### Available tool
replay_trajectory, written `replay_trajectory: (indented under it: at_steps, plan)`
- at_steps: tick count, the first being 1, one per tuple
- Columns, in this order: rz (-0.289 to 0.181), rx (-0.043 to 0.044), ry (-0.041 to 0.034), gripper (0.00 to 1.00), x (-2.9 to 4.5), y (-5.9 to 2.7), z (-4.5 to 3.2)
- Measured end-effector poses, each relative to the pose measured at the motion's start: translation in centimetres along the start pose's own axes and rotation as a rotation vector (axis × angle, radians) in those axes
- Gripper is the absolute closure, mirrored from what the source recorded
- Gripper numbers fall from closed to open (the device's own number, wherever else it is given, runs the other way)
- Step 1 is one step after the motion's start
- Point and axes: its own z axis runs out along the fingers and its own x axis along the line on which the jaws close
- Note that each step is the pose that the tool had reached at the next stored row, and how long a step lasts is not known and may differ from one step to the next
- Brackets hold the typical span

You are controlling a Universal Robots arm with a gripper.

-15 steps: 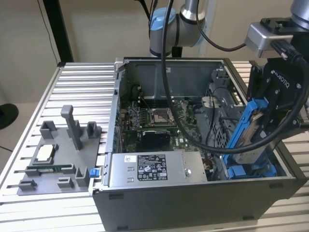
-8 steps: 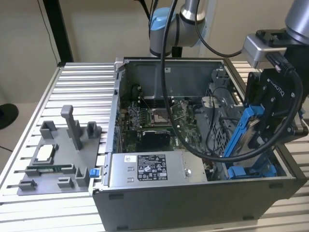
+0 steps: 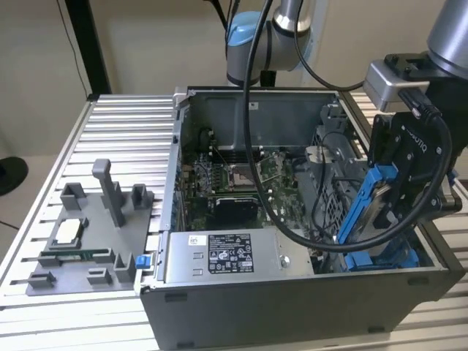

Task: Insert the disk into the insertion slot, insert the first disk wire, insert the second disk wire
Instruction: 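Insert the disk into the insertion slot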

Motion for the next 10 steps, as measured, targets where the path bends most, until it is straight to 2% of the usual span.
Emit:
replay_trajectory:
  at_steps: [2,3,6,10]
  plan:
    - [0.000,0.0000,-0.0001,1.00,0.00,0.00,0.01]
    - [0.000,0.0000,0.0001,0.00,0.00,0.00,0.00]
    - [0.000,-0.0001,-0.0002,0.00,0.00,0.00,-0.02]
    - [0.000,-0.0027,-0.0007,0.00,0.00,0.04,-0.88]
